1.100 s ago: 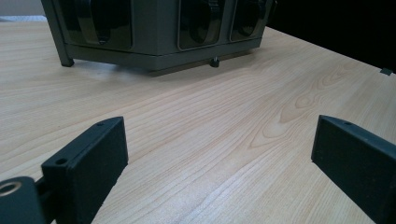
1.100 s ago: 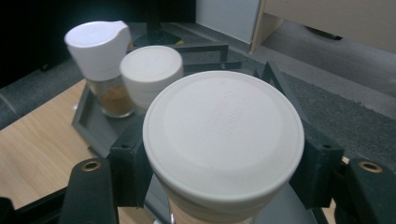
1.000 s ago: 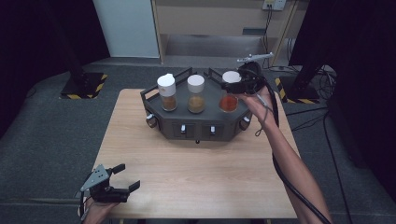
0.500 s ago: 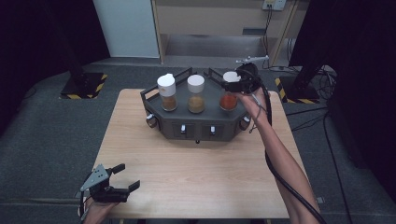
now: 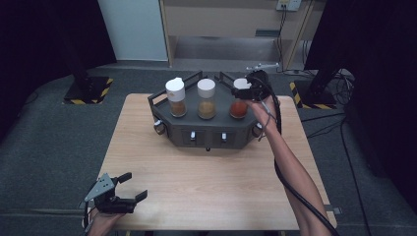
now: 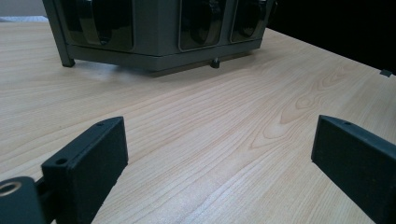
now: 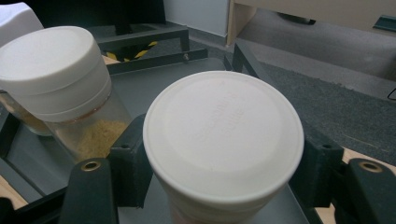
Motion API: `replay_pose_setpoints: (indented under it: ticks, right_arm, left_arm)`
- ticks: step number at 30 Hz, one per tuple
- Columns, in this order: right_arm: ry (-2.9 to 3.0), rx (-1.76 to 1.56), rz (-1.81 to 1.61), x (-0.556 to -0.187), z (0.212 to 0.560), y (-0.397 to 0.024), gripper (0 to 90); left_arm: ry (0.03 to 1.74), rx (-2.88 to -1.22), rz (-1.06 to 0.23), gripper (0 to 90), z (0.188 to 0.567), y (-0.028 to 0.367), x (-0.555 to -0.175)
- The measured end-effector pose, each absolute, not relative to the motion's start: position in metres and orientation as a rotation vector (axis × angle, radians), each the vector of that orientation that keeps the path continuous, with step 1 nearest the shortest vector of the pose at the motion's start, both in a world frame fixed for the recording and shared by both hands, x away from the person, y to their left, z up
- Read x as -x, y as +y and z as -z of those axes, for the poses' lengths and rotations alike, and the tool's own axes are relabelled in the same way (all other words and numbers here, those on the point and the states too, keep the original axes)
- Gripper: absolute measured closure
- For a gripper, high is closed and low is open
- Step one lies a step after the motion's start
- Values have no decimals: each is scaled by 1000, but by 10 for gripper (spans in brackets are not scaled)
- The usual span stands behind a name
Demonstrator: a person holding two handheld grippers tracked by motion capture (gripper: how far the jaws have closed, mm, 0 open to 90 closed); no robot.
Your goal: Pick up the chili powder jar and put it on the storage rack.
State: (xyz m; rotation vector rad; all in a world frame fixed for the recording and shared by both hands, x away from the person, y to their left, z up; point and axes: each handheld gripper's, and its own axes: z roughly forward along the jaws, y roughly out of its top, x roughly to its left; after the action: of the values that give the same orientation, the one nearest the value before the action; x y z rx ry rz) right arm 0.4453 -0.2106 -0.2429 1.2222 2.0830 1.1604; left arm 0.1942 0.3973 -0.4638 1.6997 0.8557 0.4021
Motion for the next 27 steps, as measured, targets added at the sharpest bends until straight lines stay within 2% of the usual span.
replay_pose_setpoints:
  ticks: [27]
  right_arm:
    - [2070,-1241,-1209,-448,252,-219,327]
  left_arm:
    - [851,-1708,-402,27,463,397,-195]
